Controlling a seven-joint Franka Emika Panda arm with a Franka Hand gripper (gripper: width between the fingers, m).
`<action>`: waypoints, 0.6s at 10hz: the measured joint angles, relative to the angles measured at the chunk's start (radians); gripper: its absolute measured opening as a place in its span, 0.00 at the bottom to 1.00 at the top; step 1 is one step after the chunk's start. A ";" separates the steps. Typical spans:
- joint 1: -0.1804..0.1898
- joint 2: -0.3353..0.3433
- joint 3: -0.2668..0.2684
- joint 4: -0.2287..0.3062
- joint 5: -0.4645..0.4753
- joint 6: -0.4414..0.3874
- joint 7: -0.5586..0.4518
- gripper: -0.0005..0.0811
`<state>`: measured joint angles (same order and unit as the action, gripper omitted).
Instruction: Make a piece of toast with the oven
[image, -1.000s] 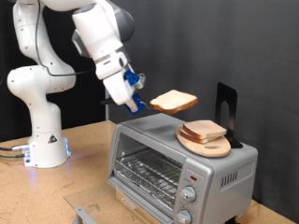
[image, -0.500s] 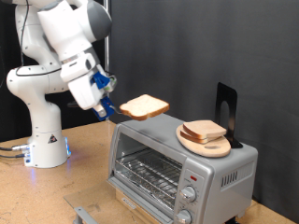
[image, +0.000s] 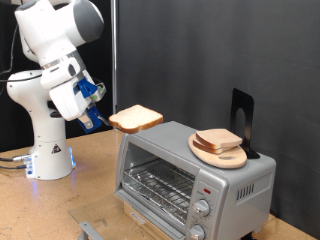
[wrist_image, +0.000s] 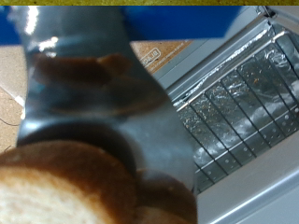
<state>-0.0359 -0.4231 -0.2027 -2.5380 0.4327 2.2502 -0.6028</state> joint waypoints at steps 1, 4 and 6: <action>0.000 0.001 -0.014 -0.006 0.000 0.003 -0.043 0.60; -0.023 0.042 -0.058 -0.022 -0.043 0.076 -0.129 0.60; -0.057 0.114 -0.060 -0.023 -0.130 0.146 -0.129 0.60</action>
<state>-0.0933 -0.3088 -0.2630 -2.5607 0.3026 2.3966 -0.7321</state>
